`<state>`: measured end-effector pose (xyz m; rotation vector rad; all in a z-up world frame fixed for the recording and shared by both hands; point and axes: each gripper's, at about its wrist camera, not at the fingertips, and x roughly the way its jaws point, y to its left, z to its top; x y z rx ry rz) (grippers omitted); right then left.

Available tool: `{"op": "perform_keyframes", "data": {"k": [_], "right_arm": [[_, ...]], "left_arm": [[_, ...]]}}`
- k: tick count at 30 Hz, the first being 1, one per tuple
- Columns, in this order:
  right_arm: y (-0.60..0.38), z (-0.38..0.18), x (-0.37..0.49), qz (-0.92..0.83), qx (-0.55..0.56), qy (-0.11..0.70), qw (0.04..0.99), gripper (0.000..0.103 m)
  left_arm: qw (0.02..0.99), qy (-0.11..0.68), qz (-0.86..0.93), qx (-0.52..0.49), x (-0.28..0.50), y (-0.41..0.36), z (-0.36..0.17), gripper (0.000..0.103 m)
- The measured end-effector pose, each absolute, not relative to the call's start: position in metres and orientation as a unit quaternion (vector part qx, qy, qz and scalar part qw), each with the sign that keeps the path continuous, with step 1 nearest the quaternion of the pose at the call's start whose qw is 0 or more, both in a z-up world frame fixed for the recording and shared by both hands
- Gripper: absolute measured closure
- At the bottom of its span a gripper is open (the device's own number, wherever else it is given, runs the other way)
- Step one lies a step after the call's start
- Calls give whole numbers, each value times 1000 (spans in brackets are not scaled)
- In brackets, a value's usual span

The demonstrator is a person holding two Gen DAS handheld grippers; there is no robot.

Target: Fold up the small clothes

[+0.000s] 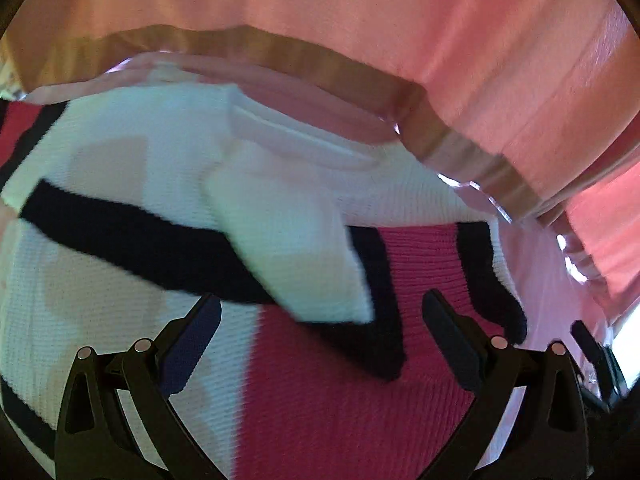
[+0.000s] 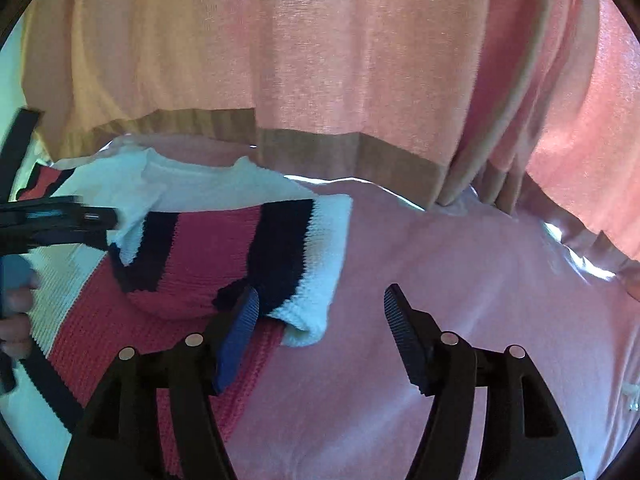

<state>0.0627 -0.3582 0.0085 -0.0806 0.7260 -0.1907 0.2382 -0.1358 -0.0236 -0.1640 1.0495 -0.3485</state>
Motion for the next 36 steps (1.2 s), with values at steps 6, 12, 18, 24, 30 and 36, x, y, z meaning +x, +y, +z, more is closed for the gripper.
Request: {"op": "perform_keyframes", "data": {"k": [6,12,18,24,30,36], "right_arm": [[-355,-7,73,-92,-68,374,920,32],[-354,-25,92,-68,-50,391,916,32],[-345,-52,116,-54,2,420,906,38],[-339,-51,123,-35,57,408,910,89],[-334,-4,94,-37,74,316,945,90],[-356,-51,99,-56,117,445,886,85]], "left_arm": [[850,511,-128,0,254,-149,-53,64],[878,452,-143,-68,263,-90,-8,82],[875,459,-129,-90,286,-34,-46,79],[864,465,-153,-119,289,-21,-59,81],[893,392,-157,-154,288,-2,-15,74],[863,469,-103,-157,303,24,-56,67]]}}
